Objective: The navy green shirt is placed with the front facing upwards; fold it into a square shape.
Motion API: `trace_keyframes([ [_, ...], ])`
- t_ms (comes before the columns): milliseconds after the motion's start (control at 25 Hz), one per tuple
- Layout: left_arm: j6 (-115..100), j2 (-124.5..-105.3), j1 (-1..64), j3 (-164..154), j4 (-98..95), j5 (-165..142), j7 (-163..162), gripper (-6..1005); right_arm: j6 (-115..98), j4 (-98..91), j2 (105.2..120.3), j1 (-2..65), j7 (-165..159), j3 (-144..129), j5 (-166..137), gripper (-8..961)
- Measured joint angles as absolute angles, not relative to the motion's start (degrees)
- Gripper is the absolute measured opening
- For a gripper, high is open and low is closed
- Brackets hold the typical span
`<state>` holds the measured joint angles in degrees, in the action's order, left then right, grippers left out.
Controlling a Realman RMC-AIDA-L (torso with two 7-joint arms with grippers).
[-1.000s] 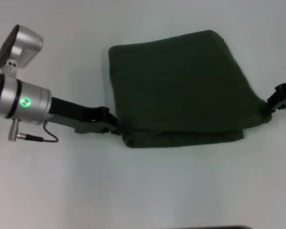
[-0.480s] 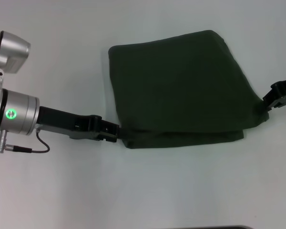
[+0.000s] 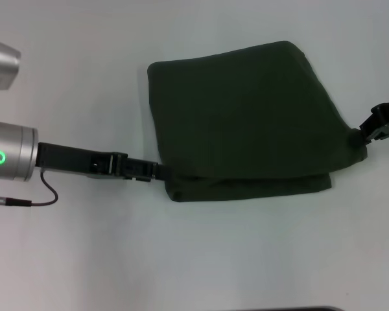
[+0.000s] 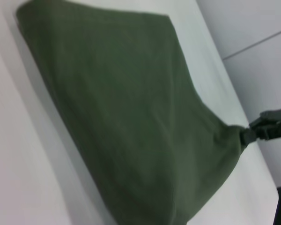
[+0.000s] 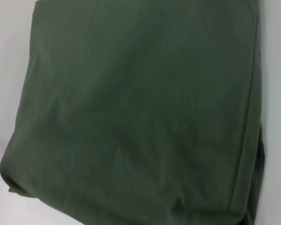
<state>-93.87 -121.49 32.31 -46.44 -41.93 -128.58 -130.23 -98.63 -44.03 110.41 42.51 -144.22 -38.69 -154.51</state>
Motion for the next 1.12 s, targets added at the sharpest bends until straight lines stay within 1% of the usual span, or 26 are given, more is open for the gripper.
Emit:
trace_keyframes([
  [240,-93.75,-121.73,32.33,-48.0,-41.98,-130.7,-132.42,607,-98.62,-44.03,110.33,42.84,-144.22,-38.59,-154.51,24],
  [440,-92.95,-122.78,32.58,-48.0,-42.08,-133.58,-132.91,689,-98.6,-43.96,110.34,42.97,-144.23,-38.58,-154.51,23],
  [680,-91.0,-123.46,33.3,-49.4,-41.72,-135.09,-136.98,694,-98.61,-43.86,110.52,42.98,-144.22,-38.58,-154.51,23],
  [1120,-90.21,-123.78,34.37,-49.91,-40.78,-134.52,-145.36,694,-98.66,-43.76,110.54,42.98,-144.22,-38.58,-154.51,23],
])
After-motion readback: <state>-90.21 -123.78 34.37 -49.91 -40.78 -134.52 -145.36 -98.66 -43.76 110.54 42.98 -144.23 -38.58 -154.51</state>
